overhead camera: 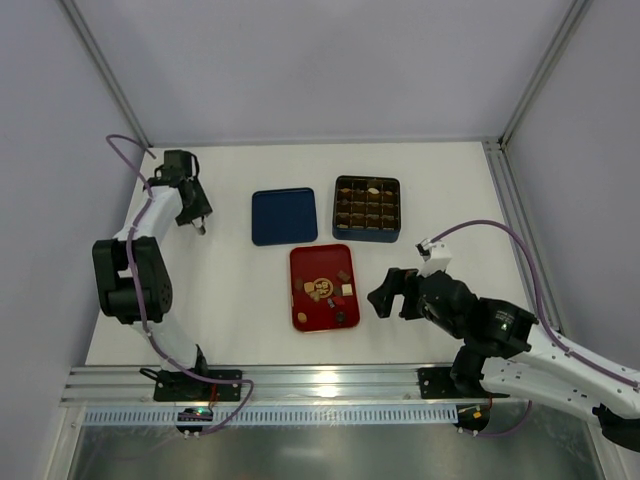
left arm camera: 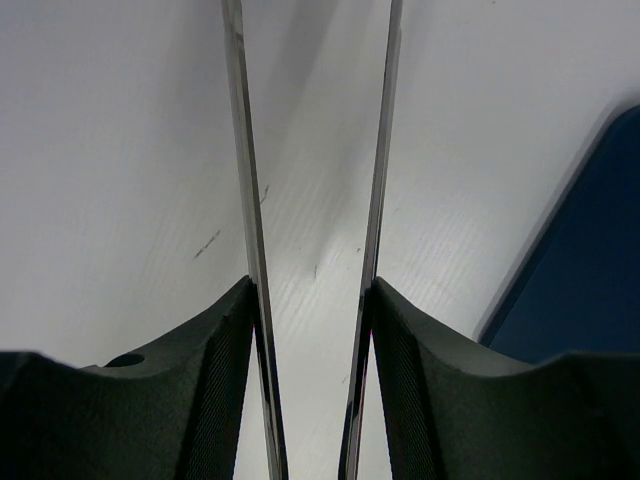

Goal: Pack the chocolate

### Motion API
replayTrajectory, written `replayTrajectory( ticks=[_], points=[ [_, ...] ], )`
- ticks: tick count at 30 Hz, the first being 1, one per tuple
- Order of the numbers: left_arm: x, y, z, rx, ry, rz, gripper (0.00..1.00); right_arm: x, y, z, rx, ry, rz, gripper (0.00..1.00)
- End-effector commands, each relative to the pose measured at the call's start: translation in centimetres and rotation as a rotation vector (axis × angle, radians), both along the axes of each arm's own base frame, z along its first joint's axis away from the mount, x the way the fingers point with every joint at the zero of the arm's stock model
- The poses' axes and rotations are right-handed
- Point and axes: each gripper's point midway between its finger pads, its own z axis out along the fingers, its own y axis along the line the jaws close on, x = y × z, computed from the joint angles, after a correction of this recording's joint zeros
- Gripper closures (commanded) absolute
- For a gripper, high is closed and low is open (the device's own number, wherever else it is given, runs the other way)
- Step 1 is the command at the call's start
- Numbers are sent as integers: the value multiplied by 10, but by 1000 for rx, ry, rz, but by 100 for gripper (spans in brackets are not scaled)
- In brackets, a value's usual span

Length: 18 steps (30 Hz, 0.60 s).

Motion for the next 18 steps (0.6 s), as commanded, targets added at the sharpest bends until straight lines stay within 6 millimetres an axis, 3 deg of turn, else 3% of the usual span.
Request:
replayTrajectory(
  ticks=[1,18],
  points=[
    [15,2,-2,-9,-48,9,52,4,5,4,21,-21,7,0],
    [-3,5,-62,-21,114,29,34,3,4,-12,24,6,3,0]
  ],
)
